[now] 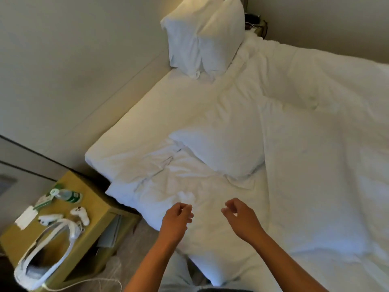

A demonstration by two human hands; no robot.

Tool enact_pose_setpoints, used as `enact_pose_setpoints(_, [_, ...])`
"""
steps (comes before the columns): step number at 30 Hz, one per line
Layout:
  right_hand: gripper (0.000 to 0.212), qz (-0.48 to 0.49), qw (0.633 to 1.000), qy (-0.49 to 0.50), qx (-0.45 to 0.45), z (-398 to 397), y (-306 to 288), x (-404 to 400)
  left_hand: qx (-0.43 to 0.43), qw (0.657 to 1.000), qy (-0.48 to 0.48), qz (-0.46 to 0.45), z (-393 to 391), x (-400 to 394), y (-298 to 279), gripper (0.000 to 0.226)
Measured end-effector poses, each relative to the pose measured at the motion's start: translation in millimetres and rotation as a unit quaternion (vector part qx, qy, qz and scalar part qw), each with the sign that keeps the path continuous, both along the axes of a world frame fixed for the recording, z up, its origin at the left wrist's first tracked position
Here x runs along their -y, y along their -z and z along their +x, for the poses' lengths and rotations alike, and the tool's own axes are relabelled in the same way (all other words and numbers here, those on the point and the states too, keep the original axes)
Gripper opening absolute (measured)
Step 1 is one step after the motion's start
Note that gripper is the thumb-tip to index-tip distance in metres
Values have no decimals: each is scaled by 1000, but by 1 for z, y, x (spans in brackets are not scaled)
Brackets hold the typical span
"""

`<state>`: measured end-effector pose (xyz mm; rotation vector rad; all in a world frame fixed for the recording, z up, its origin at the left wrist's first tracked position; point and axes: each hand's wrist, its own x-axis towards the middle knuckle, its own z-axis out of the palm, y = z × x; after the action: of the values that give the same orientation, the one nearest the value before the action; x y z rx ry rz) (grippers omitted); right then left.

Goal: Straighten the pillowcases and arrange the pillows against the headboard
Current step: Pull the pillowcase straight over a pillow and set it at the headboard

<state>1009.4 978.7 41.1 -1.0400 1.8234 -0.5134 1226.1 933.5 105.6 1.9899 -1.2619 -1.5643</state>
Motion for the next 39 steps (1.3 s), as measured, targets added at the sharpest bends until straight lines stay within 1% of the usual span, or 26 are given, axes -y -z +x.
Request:
enact_pose_setpoints(4, [28, -33, 998, 23, -54, -7, -8, 104, 3, 999, 25, -46, -22, 99, 3, 15])
enact_pose_setpoints(7, [36, -42, 994, 40, -97, -20, -9, 171, -16, 998, 18, -61, -41, 177, 10, 18])
enact_pose_setpoints(9, [43, -24, 991, 53, -124, -28, -4, 214, -49, 998, -11, -36, -56, 233, 17, 20])
enact_pose_setpoints(11, [51, 13, 987, 60, -147, -36, 6, 253, -77, 996, -34, -3, -76, 288, 29, 23])
enact_pose_setpoints(14, [65, 62, 980, 66, -176, -52, 31, 306, -76, 997, -2, -4, -110, 366, 55, 25])
enact_pose_setpoints(16, [75, 83, 971, 63, -214, -63, 53, 336, -54, 997, 39, -36, -128, 413, 76, 25])
enact_pose_setpoints(17, [81, 99, 966, 65, -231, -67, 64, 349, -29, 996, 63, -55, -134, 434, 88, 28])
enact_pose_setpoints(19, [95, 137, 957, 71, -246, -68, 85, 369, 51, 986, 122, -98, -139, 471, 116, 42])
enact_pose_setpoints(21, [113, 164, 957, 61, -233, -61, 109, 381, 136, 965, 197, -105, -140, 501, 147, 63])
enact_pose_setpoints(22, [120, 170, 958, 52, -223, -59, 121, 386, 163, 955, 231, -90, -139, 513, 162, 74])
enact_pose_setpoints(24, [129, 171, 963, 45, -204, -58, 140, 395, 182, 943, 275, -41, -138, 529, 190, 92])
enact_pose_setpoints(27, [132, 176, 969, 39, -169, -65, 159, 406, 175, 945, 277, 10, -137, 533, 224, 107])
enact_pose_setpoints(29, [132, 176, 972, 32, -152, -71, 167, 409, 166, 951, 261, 13, -137, 533, 237, 112])
enact_pose_setpoints(31, [132, 171, 974, 25, -143, -75, 170, 408, 161, 954, 251, -6, -137, 531, 240, 111])
enact_pose_setpoints(33, [131, 166, 976, 26, -137, -77, 169, 403, 156, 955, 252, -20, -139, 525, 235, 104])
enact_pose_setpoints(39, [128, 122, 982, 34, -139, -82, 136, 368, 131, 957, 247, -71, -146, 489, 189, 83])
